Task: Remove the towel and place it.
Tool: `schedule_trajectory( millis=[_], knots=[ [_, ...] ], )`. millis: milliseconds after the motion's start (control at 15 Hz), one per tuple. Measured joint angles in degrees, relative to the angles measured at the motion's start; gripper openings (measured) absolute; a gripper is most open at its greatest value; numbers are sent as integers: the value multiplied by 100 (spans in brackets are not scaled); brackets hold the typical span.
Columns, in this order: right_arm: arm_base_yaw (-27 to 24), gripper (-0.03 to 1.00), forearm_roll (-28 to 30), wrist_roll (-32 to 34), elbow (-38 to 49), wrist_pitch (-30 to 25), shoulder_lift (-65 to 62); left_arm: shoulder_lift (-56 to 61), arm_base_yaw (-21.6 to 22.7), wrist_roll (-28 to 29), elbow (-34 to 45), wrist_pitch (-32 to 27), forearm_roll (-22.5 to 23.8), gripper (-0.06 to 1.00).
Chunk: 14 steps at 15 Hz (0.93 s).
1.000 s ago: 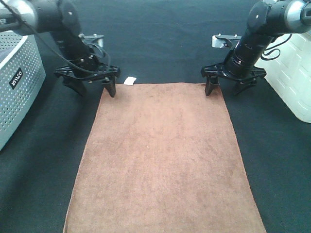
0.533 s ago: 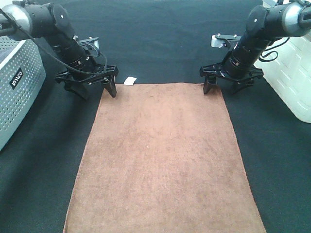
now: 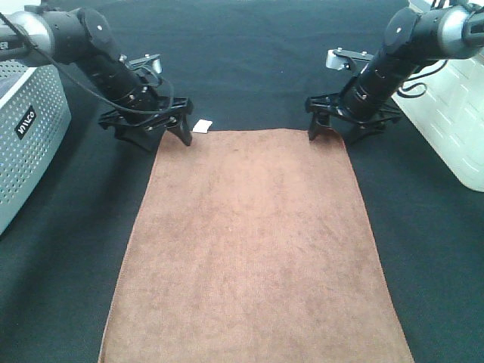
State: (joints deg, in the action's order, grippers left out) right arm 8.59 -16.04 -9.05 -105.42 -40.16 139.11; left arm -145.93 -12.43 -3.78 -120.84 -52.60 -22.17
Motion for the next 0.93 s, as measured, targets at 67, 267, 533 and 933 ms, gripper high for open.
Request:
schedule_trajectory(
  millis=[67,267,533,933],
  knots=[
    [92,73,-74,-103,0,103,17,-11,-86,-11,0,132,-86,74],
    [401,69,-166,-218,0,304,80,-57,-327,-23,0,344,-195,69],
    [407,48,-63,-218,0,355,97,-103,-327,23,0,384,-69,41],
    [418,0,384,-189,0,418,115,-126,-338,23,0,401,264,1]
  ],
)
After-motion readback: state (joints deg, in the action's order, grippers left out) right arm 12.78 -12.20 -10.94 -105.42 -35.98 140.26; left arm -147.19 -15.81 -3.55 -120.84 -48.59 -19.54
